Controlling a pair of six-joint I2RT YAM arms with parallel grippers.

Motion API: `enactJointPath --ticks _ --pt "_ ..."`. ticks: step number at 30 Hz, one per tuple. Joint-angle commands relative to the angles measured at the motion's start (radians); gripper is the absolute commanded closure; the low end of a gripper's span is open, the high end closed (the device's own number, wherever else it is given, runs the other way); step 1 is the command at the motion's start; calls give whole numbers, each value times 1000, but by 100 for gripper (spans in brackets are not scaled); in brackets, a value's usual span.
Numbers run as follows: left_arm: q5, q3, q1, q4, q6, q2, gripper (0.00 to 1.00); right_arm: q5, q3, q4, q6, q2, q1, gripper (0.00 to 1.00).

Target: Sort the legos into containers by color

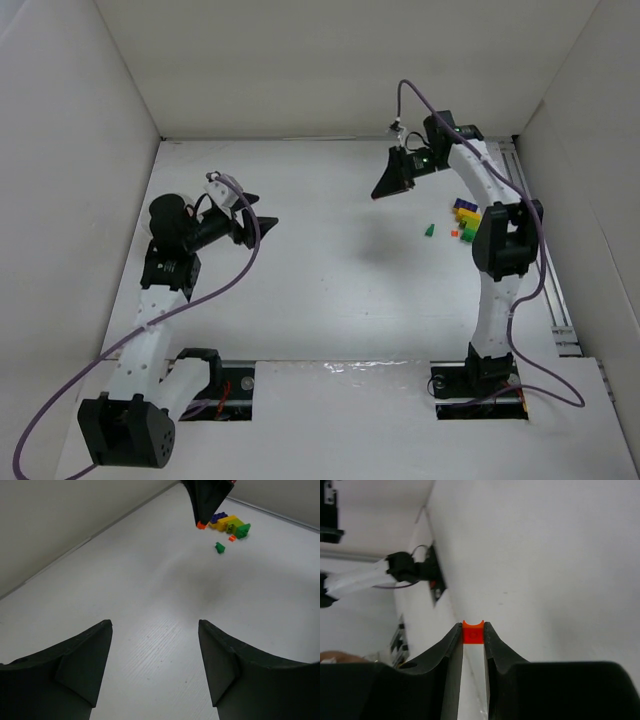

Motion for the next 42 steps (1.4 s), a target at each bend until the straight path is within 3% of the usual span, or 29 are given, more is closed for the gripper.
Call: enactJointPath --ticks 1,9,12,20,28,42 --pt "75 -10 -32 148 -64 -10 36 -276 61 -77 -20 15 86 88" --pt "94 -39 -169 187 -37 -1 44 -419 81 -87 -20 15 200 88" --pt "59 -39 -196 187 0 8 49 -419 81 -87 5 15 221 88" --pt "-121 -49 -311 208 25 41 59 -325 24 119 225 -48 286 90" --pt "-211 -76 -338 228 6 59 58 -204 -28 295 433 -99 327 91" --pt "-238 -95 -361 272 -21 68 48 -153 -19 331 483 -117 378 91"
